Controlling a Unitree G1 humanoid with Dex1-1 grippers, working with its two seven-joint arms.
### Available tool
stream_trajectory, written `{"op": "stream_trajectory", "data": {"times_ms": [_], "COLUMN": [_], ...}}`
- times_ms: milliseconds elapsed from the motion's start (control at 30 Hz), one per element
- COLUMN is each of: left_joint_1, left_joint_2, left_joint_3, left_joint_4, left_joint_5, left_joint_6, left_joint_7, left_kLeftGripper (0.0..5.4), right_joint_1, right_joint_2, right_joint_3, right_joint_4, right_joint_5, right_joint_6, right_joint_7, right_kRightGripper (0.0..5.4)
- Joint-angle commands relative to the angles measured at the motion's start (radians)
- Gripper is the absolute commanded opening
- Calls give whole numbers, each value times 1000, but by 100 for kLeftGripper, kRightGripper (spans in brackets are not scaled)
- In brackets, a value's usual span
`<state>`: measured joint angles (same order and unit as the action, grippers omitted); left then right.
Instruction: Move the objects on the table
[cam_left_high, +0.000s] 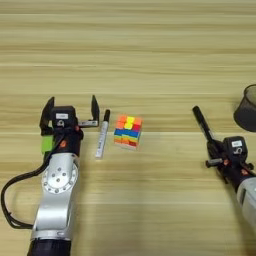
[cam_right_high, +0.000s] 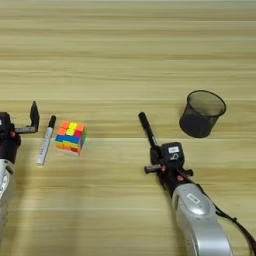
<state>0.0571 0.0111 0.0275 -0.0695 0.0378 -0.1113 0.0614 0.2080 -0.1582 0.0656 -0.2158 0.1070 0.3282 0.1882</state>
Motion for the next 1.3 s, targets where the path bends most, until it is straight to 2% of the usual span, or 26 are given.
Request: {"op": "stream_trajectory", "data": {"times_ms": [33,433,833,867,1067,1200,1300], "left_joint_1": [-7,-6,-5,-5,-3,-4,-4], "left_joint_2": [-4,-5,-4,-4,-4,-4,-3], "left_joint_3": [-4,-7,-6,-6,-6,-6,-6], "left_joint_4": [-8,-11,-12,-13,-14,-13,-12], "left_joint_5": [10,10,9,9,9,8,8], "left_joint_6": [20,23,24,24,25,24,23], "left_joint_7": [7,9,10,9,10,10,9], "left_kLeftGripper": [540,540,540,540,540,540,540], "right_joint_1": [19,14,8,8,7,7,4], "right_joint_2": [14,46,56,56,60,60,54], "right_joint_3": [42,98,96,96,90,95,100], "right_joint_4": [8,4,16,15,5,-11,-30], "right_joint_5": [-10,-7,13,13,22,20,1], "right_joint_6": [36,51,45,43,10,-45,-123], "right_joint_7": [6,5,10,12,22,31,34], "right_kRightGripper": [83,82,82,119,198,247,294]}}
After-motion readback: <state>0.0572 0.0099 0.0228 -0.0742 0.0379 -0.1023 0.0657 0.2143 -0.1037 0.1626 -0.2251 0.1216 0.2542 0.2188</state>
